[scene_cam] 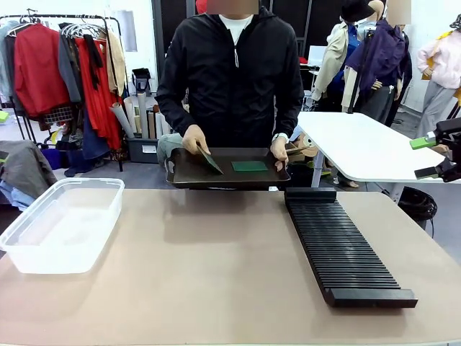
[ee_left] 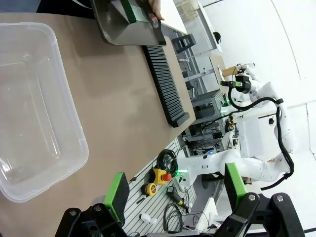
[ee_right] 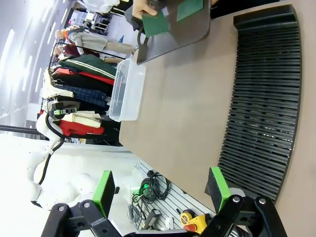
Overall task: Sort PCBs into racks and boxes based on the side picked up.
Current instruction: Pick up the Blank PCB handed by the Human.
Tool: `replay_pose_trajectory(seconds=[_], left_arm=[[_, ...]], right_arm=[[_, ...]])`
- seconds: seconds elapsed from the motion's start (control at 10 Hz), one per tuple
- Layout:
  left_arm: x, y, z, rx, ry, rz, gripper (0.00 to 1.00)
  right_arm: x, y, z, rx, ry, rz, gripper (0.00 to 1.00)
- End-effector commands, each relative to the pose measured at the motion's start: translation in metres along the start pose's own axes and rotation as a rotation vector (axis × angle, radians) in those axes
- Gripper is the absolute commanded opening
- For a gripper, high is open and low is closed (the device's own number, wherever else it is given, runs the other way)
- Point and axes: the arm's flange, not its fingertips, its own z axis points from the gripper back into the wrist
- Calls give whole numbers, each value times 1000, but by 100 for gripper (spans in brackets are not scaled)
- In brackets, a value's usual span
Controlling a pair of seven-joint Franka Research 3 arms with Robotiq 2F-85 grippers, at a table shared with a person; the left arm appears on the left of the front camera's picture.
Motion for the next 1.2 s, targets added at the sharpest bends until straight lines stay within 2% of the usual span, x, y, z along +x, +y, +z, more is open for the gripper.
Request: replay_pose_trajectory(seconds=[0.0,1.1], left_arm=[[-1,-3,0,-7,-12,2,100],[-1,-3,0,-7,-12,2,100]], right_arm=[[-3,2,-2,-4,-21,9,100],[-3,2,-2,-4,-21,9,100]])
